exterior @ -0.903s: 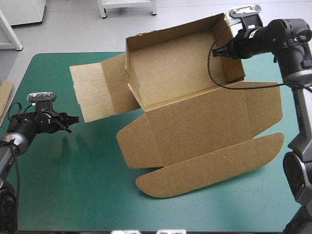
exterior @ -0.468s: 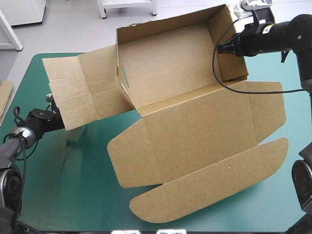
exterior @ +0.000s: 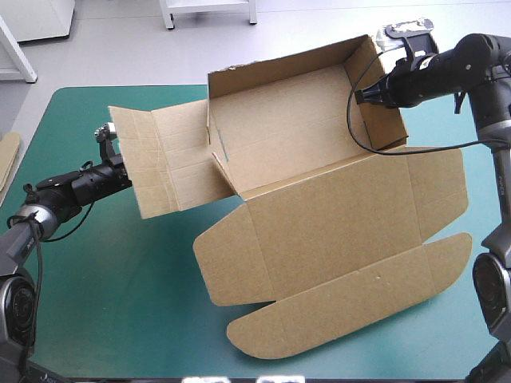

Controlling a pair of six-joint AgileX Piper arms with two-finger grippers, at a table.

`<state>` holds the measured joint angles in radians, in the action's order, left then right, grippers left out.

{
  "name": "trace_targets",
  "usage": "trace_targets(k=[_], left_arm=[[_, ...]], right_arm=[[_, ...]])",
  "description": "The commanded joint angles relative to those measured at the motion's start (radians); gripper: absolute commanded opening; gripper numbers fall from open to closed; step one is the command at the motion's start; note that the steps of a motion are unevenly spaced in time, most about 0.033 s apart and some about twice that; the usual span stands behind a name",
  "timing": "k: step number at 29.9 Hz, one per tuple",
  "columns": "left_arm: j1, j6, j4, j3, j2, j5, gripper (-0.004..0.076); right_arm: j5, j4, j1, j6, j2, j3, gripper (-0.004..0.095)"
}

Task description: Fold the box

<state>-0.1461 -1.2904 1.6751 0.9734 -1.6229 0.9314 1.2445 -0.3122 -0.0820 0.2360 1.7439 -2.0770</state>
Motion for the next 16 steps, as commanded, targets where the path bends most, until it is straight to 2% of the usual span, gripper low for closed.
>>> trace_targets(k=[1, 8, 16], left_arm=[[-0.002, -0.004, 0.167, 0.039, 0.039, 0.189, 0.0349], [0.000, 0.079, 0.164, 0.075, 0.039, 0.368, 0.0350], [0.038, 0.153, 0.128, 0.155, 0.054, 0.368, 0.0412]], right_arm=[[-0.077, -0.015, 0.006, 0.000, -0.044, -0.006, -0.0019], [-0.101, -0.015, 0.006, -0.009, -0.026, -0.006, -0.0019], [-0.128, -0.015, 0.006, -0.039, 0.016, -0.006, -0.0019]])
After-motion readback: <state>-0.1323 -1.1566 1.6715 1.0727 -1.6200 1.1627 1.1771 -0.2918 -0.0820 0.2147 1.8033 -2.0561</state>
